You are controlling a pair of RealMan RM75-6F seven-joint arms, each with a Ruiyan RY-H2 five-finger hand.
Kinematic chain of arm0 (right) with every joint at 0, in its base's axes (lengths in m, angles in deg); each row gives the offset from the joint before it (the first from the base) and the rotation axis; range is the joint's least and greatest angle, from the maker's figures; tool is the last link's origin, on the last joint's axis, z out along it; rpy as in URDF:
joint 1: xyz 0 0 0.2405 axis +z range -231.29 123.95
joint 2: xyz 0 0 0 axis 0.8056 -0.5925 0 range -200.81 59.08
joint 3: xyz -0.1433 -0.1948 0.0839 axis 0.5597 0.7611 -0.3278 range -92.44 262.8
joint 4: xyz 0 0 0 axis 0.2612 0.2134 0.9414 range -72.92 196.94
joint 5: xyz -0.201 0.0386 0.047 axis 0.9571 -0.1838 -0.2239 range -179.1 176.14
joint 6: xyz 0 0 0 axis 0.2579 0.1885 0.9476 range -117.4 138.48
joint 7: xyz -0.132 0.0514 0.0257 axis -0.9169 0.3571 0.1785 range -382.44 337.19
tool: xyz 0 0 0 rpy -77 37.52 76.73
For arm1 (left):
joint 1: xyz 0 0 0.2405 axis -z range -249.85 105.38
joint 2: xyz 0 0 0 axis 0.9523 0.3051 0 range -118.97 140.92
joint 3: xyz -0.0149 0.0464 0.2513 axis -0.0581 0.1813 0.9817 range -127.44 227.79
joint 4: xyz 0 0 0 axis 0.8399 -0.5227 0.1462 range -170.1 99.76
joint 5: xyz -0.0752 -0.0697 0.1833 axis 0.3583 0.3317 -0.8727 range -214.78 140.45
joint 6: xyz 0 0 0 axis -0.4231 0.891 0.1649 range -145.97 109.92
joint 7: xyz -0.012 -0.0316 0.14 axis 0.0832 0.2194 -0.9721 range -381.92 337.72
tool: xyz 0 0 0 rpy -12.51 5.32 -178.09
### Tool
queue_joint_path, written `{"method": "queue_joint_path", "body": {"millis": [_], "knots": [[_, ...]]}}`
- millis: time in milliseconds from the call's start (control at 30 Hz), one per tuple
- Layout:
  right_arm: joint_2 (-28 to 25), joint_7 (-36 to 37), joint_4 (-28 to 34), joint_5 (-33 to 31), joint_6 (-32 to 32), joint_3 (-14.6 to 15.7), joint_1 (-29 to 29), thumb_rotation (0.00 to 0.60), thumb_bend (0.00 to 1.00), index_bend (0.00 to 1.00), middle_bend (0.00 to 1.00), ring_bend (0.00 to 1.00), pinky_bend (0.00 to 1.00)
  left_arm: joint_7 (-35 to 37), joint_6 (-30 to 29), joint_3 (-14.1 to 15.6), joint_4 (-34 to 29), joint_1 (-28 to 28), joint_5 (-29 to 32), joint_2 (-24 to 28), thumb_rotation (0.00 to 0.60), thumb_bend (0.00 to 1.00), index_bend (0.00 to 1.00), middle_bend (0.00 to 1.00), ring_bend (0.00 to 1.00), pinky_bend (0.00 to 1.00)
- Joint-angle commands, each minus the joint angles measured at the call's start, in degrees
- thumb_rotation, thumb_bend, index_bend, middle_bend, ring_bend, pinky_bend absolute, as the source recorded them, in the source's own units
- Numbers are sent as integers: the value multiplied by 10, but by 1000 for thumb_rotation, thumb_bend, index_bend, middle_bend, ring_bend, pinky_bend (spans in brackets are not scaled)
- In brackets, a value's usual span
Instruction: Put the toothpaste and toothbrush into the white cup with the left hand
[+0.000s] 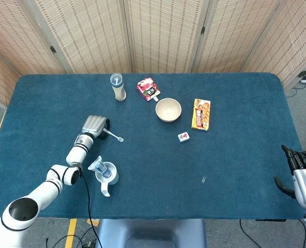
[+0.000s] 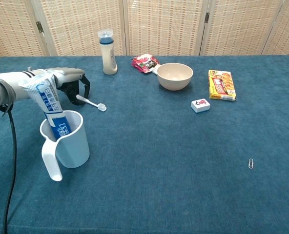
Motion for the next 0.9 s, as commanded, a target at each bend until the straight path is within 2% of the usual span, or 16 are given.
{"method": "queue_joint_path", "body": {"millis": [33,467,900], "knots": [[0,0,0,0,0,0,0,600,196,2,176,181,178,2,-1,-1,2,-1,-4,-2,600,392,537,1000,920,985],[0,2,-2,-1,-1,0,-1,600,196,2,178,184,178,16,-8,-12,11,-1,-14,-13,600,392,612,1000,932,986],[2,5,-4,6,-4,1,-1,600,196,2,178,184,178,56,-37,-24,-65,-31,-22,44,600,394,642,1000,934,988]]}}
